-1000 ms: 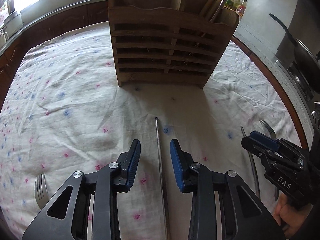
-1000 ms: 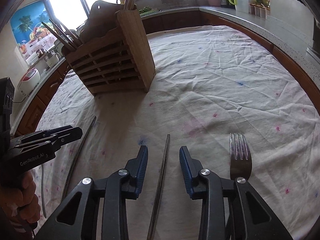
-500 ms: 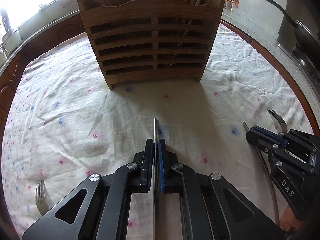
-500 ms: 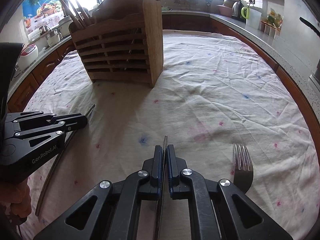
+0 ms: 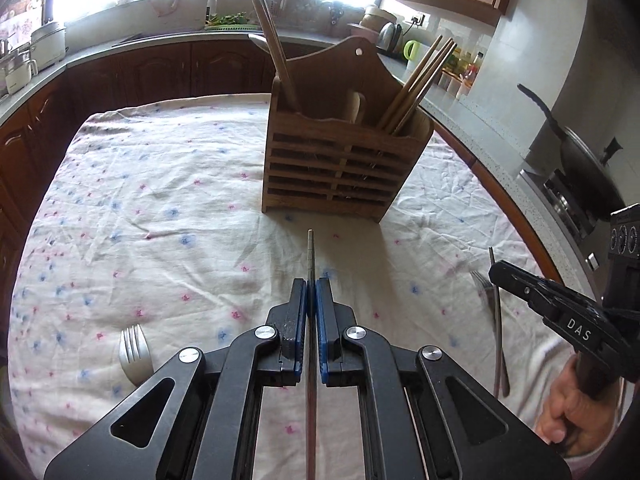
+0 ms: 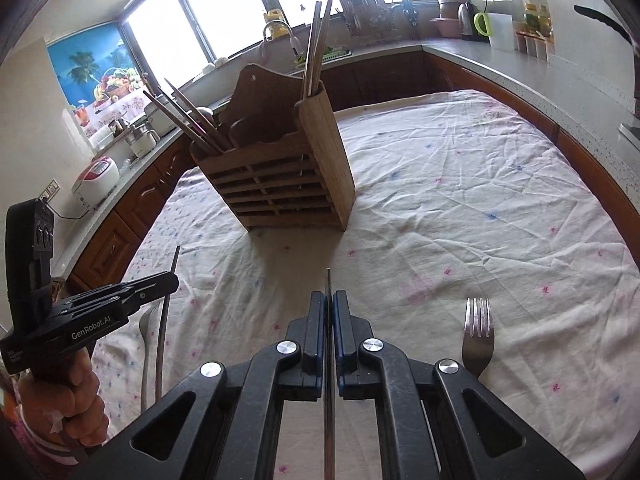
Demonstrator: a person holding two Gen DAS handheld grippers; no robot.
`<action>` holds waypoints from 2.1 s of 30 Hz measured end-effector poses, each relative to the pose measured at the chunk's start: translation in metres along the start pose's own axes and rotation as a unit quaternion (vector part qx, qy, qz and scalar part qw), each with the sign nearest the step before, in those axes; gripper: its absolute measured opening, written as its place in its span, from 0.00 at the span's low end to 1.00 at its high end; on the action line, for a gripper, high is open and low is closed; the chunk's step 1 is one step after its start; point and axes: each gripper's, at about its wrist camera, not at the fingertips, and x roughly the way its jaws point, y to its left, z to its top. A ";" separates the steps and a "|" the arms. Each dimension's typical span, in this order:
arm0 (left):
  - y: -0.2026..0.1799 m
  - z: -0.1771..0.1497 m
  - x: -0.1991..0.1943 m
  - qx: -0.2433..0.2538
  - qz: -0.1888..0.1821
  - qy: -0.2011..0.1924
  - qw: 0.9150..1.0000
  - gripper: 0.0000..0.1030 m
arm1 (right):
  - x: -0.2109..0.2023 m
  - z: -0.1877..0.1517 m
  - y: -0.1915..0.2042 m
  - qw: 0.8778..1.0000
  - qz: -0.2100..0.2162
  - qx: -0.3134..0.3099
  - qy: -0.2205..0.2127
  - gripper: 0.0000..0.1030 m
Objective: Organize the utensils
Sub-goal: 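Lift the steel chopstick with the left tool over the holder while the right tool carries its chopstick there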
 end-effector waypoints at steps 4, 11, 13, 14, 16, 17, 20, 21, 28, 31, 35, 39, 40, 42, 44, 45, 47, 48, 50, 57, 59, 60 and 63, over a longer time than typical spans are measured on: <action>0.003 0.001 -0.028 -0.009 -0.009 -0.029 1.000 0.04 | -0.028 0.010 0.010 0.999 0.009 -0.005 -0.034 0.04; 0.007 0.000 -0.067 -0.020 -0.023 -0.066 0.997 0.04 | -0.064 0.020 0.020 0.997 0.020 -0.013 -0.079 0.04; 0.006 0.001 -0.073 -0.020 -0.026 -0.074 0.997 0.04 | -0.070 0.023 0.022 0.996 0.023 -0.014 -0.087 0.04; 0.006 0.002 -0.075 -0.020 -0.026 -0.077 0.996 0.04 | -0.073 0.024 0.022 0.995 0.023 -0.015 -0.091 0.04; 0.006 0.003 -0.078 -0.021 -0.027 -0.083 0.996 0.04 | -0.076 0.026 0.023 0.995 0.024 -0.016 -0.096 0.04; 0.006 0.004 -0.081 -0.021 -0.028 -0.086 0.996 0.04 | -0.077 0.028 0.023 0.995 0.025 -0.016 -0.098 0.04; 0.007 0.008 -0.085 -0.023 -0.028 -0.095 0.995 0.04 | -0.081 0.032 0.023 0.994 0.028 -0.016 -0.104 0.04; 0.007 0.009 -0.087 -0.024 -0.028 -0.098 0.995 0.04 | -0.081 0.034 0.023 0.994 0.029 -0.016 -0.106 0.04; 0.011 0.022 -0.092 -0.029 -0.026 -0.114 0.993 0.04 | -0.086 0.049 0.023 0.992 0.032 -0.018 -0.124 0.04; 0.013 0.028 -0.093 -0.032 -0.026 -0.121 0.992 0.04 | -0.086 0.055 0.024 0.991 0.033 -0.020 -0.132 0.04; 0.016 0.039 -0.097 -0.039 -0.026 -0.136 0.990 0.04 | -0.084 0.065 0.025 0.989 0.034 -0.021 -0.140 0.04; 0.018 0.054 -0.105 -0.045 -0.025 -0.161 0.986 0.04 | -0.082 0.080 0.027 0.988 0.036 -0.022 -0.151 0.04; 0.018 0.059 -0.108 -0.046 -0.024 -0.168 0.984 0.04 | -0.082 0.084 0.028 0.987 0.037 -0.023 -0.155 0.04; 0.019 0.070 -0.110 -0.048 -0.022 -0.180 0.982 0.04 | -0.083 0.094 0.028 0.985 0.038 -0.021 -0.166 0.04; 0.019 0.081 -0.113 -0.048 -0.021 -0.194 0.980 0.04 | -0.084 0.105 0.030 0.983 0.040 -0.021 -0.178 0.04; 0.019 0.087 -0.115 -0.047 -0.021 -0.201 0.978 0.04 | -0.084 0.111 0.031 0.982 0.040 -0.021 -0.184 0.04; 0.019 0.101 -0.118 -0.047 -0.016 -0.219 0.974 0.04 | -0.084 0.123 0.033 0.980 0.040 -0.022 -0.196 0.04; 0.019 0.108 -0.119 -0.048 -0.016 -0.227 0.973 0.04 | -0.083 0.130 0.034 0.978 0.040 -0.022 -0.201 0.04; 0.020 0.122 -0.119 -0.051 -0.017 -0.243 0.969 0.04 | -0.082 0.142 0.036 0.976 0.041 -0.023 -0.213 0.04; 0.016 0.160 -0.106 -0.055 -0.011 -0.285 0.957 0.04 | -0.072 0.177 0.038 0.968 0.034 -0.024 -0.248 0.04; 0.015 0.166 -0.096 -0.055 -0.009 -0.290 0.955 0.04 | -0.066 0.182 0.037 0.967 0.030 -0.022 -0.254 0.04; 0.014 0.168 -0.090 -0.056 -0.008 -0.292 0.955 0.04 | -0.063 0.184 0.036 0.966 0.029 -0.022 -0.257 0.04; 0.014 0.169 -0.070 -0.058 0.002 -0.295 0.954 0.04 | -0.052 0.185 0.032 0.966 0.024 -0.020 -0.257 0.04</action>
